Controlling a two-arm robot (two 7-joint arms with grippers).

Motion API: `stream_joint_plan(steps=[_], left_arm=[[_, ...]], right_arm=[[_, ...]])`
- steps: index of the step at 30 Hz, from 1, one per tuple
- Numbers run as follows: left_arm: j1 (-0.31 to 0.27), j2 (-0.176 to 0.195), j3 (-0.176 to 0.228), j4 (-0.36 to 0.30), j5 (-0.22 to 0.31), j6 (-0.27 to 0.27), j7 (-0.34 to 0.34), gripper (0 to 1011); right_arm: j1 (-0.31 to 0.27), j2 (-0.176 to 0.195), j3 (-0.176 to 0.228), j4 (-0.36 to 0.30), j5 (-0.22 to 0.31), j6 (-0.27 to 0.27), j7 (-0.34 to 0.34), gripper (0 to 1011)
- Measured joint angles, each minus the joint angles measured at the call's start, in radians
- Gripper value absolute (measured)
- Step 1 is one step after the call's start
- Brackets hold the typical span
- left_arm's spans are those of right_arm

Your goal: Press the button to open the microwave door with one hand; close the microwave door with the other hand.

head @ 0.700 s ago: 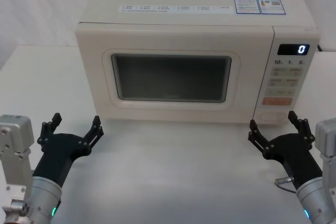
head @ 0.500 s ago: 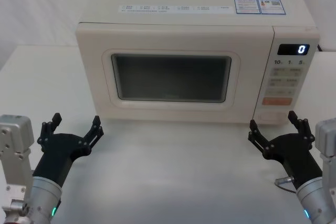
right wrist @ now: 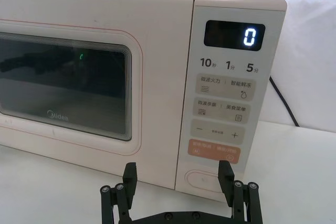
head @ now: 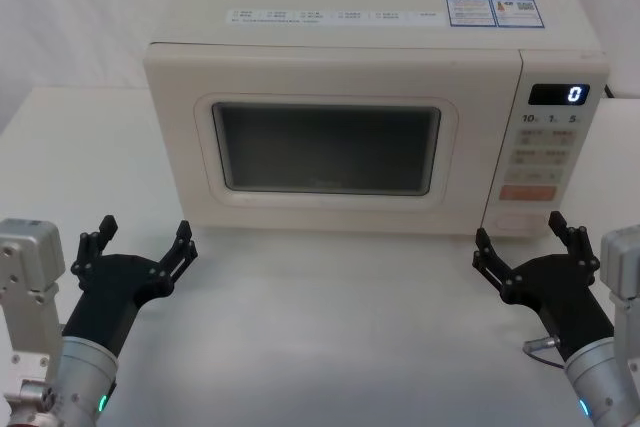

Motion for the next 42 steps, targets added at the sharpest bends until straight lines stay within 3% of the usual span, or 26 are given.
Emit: stream_joint_plan(steps=[13,29,38,40,42], left_arm=[[0.000,0.000,0.000,0.000,0.000,0.000,0.000,1006],[0.000,0.000,0.000,0.000,0.000,0.000,0.000,1006],[0.000,0.000,0.000,0.000,0.000,0.000,0.000,1006],[0.000,0.000,0.000,0.000,0.000,0.000,0.000,1006],[0.000,0.000,0.000,0.000,0.000,0.000,0.000,1006]], right_arm=[[0.000,0.000,0.000,0.000,0.000,0.000,0.000,994],[0.000,0.000,0.000,0.000,0.000,0.000,0.000,563],[0.000,0.000,0.000,0.000,0.000,0.000,0.000,232],[0.000,0.000,0.000,0.000,0.000,0.000,0.000,217],[0.000,0.000,0.000,0.000,0.000,0.000,0.000,114]])
